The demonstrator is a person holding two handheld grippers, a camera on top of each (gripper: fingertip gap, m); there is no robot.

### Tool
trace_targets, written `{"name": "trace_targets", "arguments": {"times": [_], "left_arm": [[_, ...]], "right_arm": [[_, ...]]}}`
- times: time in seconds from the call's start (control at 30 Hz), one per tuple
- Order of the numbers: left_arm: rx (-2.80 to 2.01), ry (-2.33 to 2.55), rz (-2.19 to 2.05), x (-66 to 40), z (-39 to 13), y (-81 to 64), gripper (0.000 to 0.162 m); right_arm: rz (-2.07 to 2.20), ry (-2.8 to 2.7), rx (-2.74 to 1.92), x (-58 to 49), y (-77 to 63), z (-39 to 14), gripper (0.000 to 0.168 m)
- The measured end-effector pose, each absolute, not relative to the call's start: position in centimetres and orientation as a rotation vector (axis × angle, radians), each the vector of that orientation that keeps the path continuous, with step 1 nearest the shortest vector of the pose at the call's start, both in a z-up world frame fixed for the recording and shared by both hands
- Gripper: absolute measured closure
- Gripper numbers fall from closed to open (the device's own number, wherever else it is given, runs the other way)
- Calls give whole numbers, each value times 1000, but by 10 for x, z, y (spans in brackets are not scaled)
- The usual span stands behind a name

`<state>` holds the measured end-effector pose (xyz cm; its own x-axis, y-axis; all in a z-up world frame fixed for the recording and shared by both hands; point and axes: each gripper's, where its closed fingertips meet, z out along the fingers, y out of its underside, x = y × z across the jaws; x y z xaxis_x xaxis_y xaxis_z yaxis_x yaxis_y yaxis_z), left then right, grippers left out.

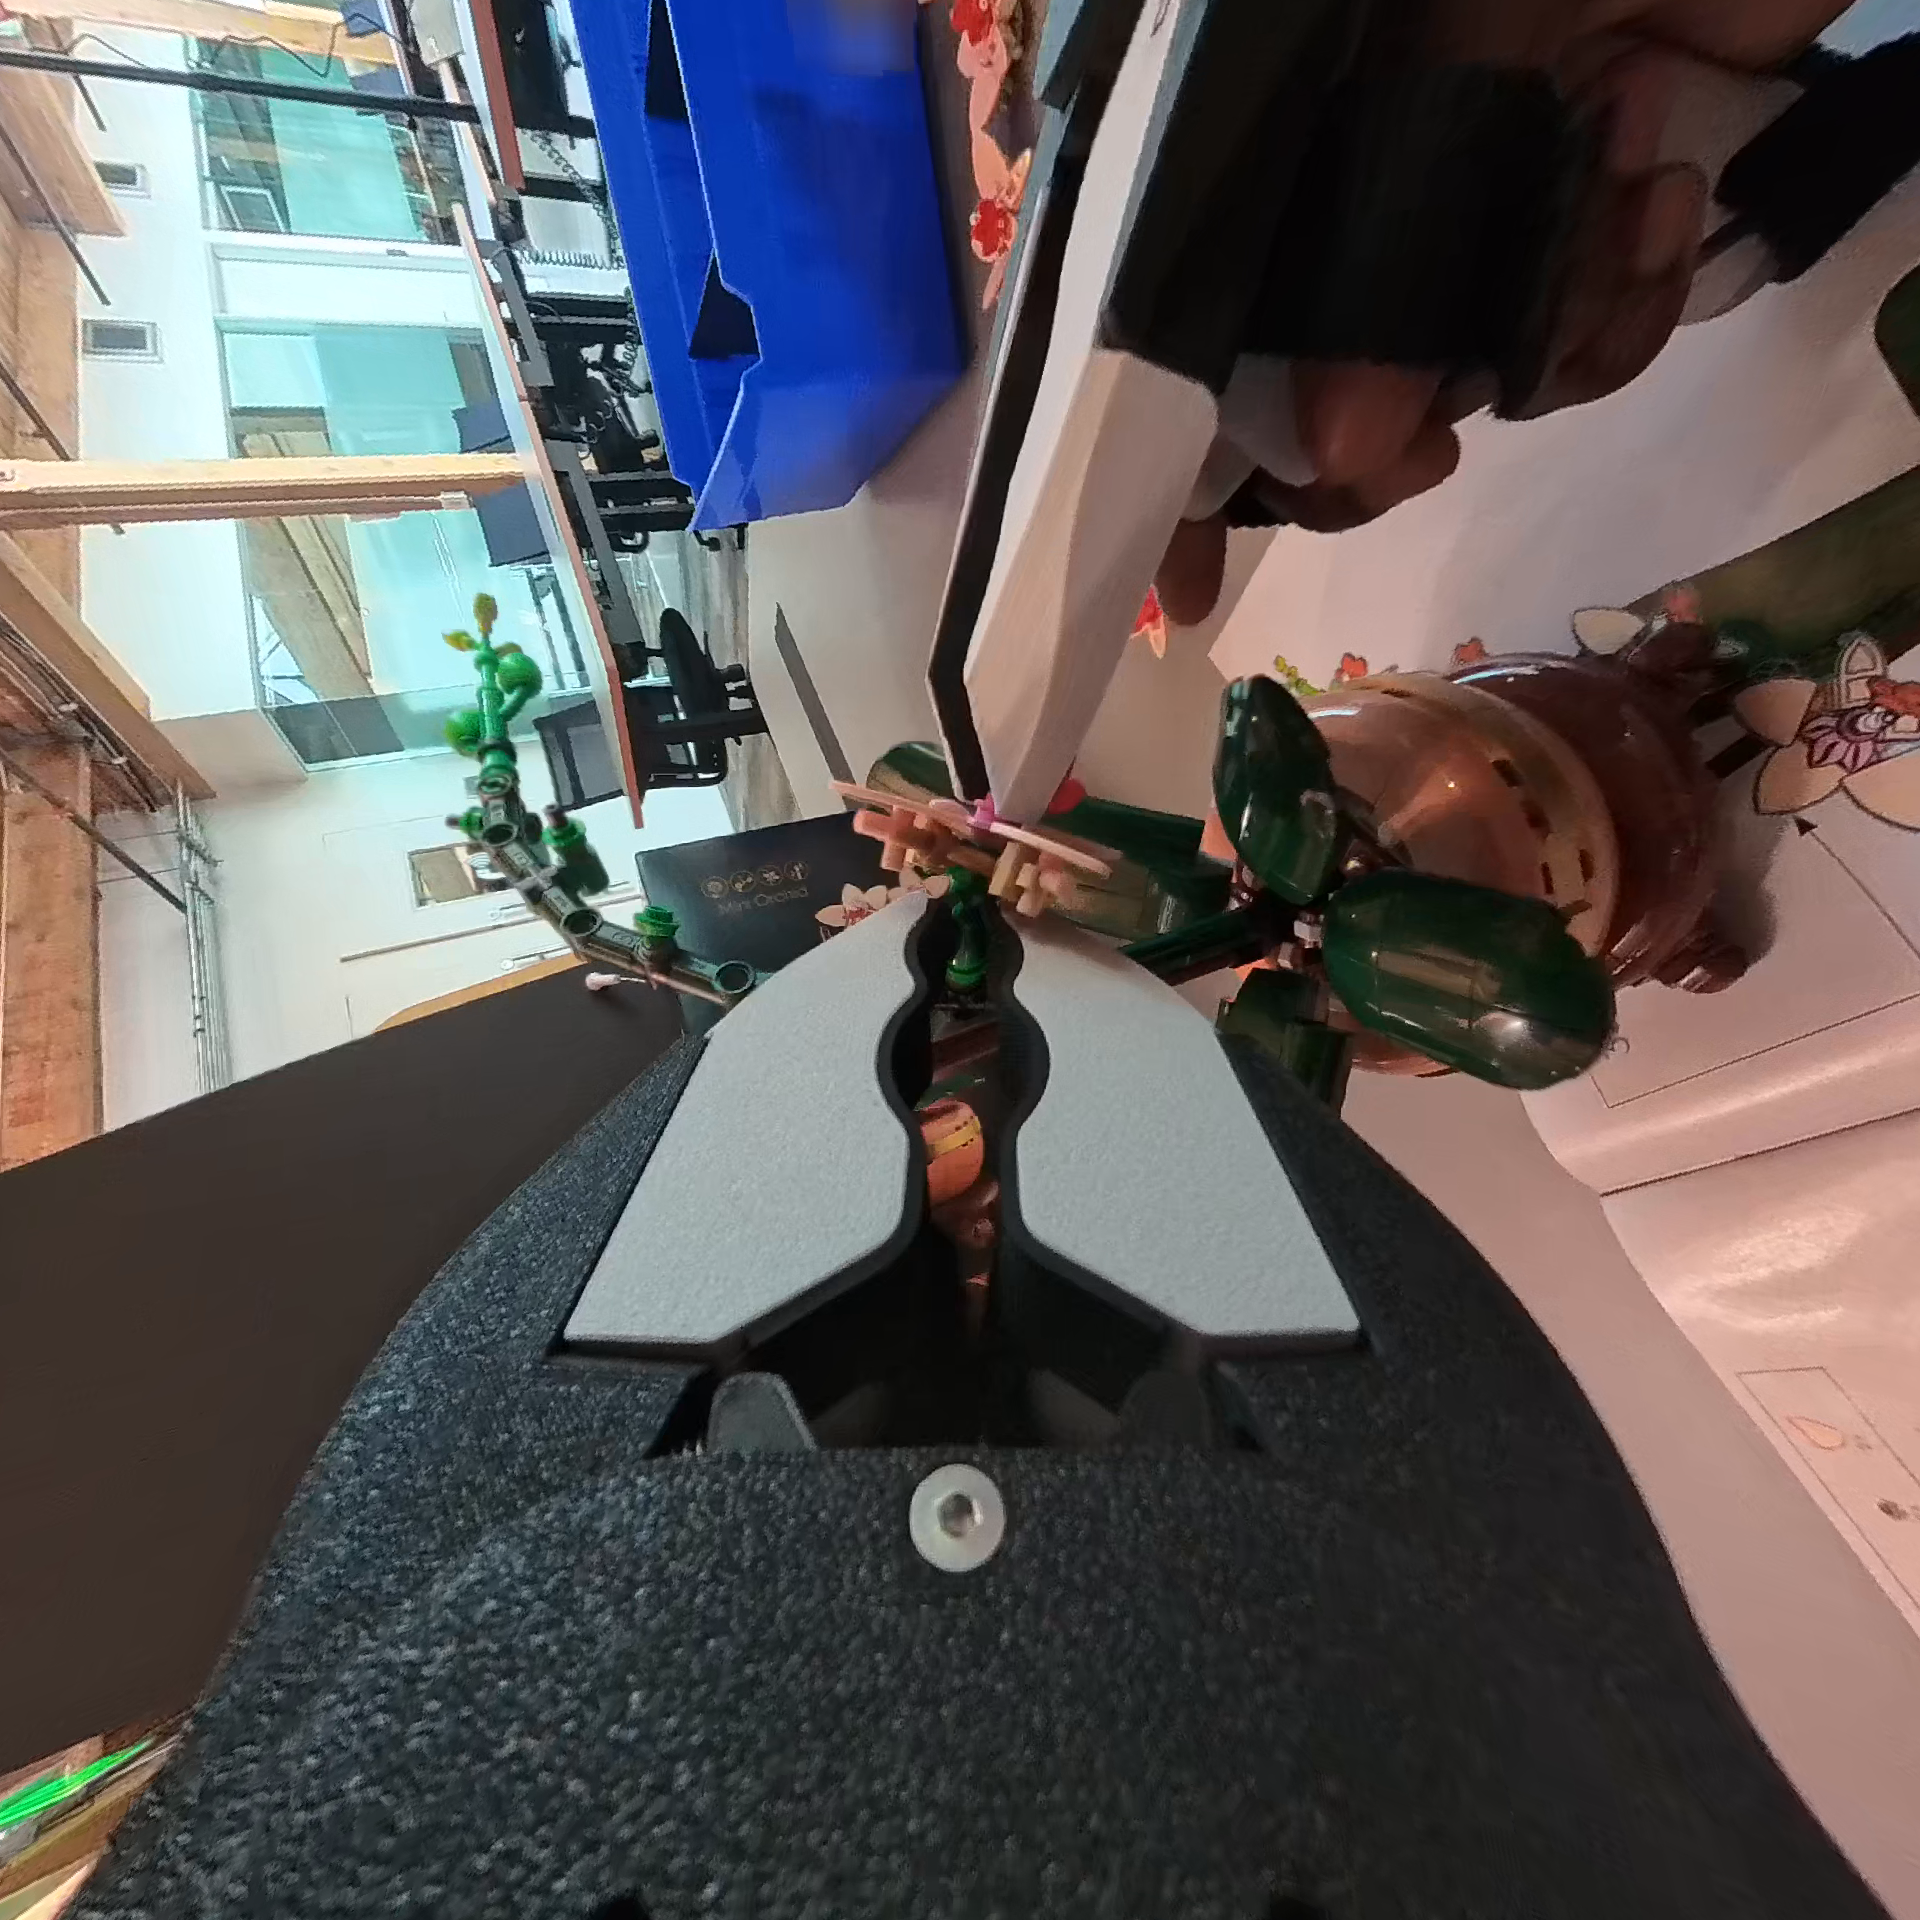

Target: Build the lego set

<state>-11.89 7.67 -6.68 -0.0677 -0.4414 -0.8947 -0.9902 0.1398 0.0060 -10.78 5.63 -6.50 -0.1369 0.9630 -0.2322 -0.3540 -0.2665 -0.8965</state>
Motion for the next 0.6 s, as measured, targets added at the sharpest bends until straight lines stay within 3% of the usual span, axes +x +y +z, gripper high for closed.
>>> {"name": "trace_targets", "arguments": {"times": [0.6], "left_arm": [[-1403, 1602, 923, -125, -67, 76, 150]], "right_arm": [[1511, -889, -1070, -97, 65, -67, 148]]}}
